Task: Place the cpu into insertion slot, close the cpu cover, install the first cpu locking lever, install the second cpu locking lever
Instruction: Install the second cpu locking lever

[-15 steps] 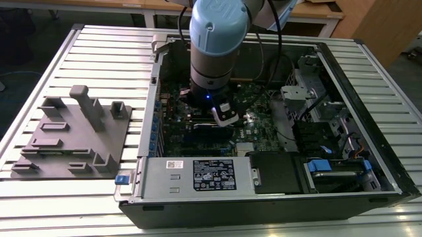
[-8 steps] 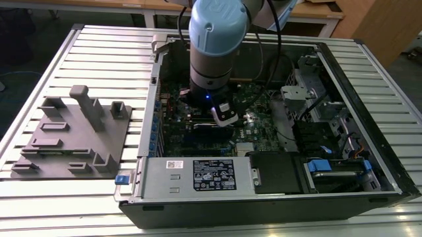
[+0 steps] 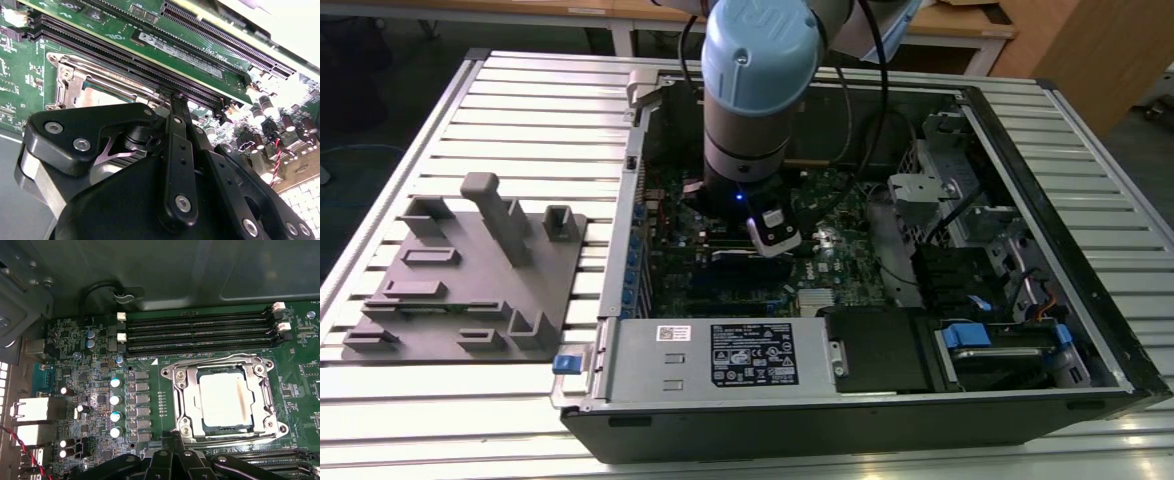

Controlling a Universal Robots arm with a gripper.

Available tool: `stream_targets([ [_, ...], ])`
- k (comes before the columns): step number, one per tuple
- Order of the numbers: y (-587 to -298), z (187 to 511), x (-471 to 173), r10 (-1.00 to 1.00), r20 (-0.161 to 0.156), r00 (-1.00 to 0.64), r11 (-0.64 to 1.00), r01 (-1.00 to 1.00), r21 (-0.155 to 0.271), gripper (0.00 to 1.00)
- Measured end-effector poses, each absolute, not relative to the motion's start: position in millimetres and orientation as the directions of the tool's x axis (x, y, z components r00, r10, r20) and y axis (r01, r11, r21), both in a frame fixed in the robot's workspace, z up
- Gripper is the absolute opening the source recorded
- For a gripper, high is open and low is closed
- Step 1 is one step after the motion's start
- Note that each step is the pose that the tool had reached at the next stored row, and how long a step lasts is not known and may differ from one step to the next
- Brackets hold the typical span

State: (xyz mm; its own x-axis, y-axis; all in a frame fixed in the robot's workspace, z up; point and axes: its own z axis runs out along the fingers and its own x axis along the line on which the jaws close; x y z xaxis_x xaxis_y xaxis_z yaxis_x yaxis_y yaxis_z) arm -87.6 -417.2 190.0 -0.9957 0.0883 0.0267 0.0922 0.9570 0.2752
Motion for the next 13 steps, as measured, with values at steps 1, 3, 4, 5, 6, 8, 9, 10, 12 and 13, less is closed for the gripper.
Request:
stream_targets([
  [1,-417.2,189.9,-87.7,0.088,0.027,-0.996,0.957,0.092,0.275,0.10],
  [3,-417.2,189.9,-87.7,0.088,0.027,-0.996,0.957,0.092,0.275,0.10],
  [4,-417.0,189.8,-87.7,0.088,0.027,-0.996,0.957,0.092,0.275,0.10],
  [5,-416.8,189.8,-87.7,0.088,0.027,-0.996,0.957,0.092,0.276,0.10],
  [6,-416.8,189.8,-87.7,0.088,0.027,-0.996,0.957,0.092,0.276,0.10],
  [8,-416.7,189.9,-87.7,0.088,0.027,-0.996,0.957,0.092,0.274,0.10],
  [9,-416.8,189.9,-87.7,0.088,0.026,-0.996,0.957,0.092,0.274,0.10],
  [10,-416.7,189.9,-87.7,0.088,0.026,-0.996,0.958,0.092,0.272,0.10],
  [12,-416.7,189.8,-87.7,0.088,0.026,-0.996,0.959,0.092,0.269,0.10],
  [13,-416.7,189.9,-87.7,0.089,0.026,-0.996,0.959,0.092,0.267,0.10],
])
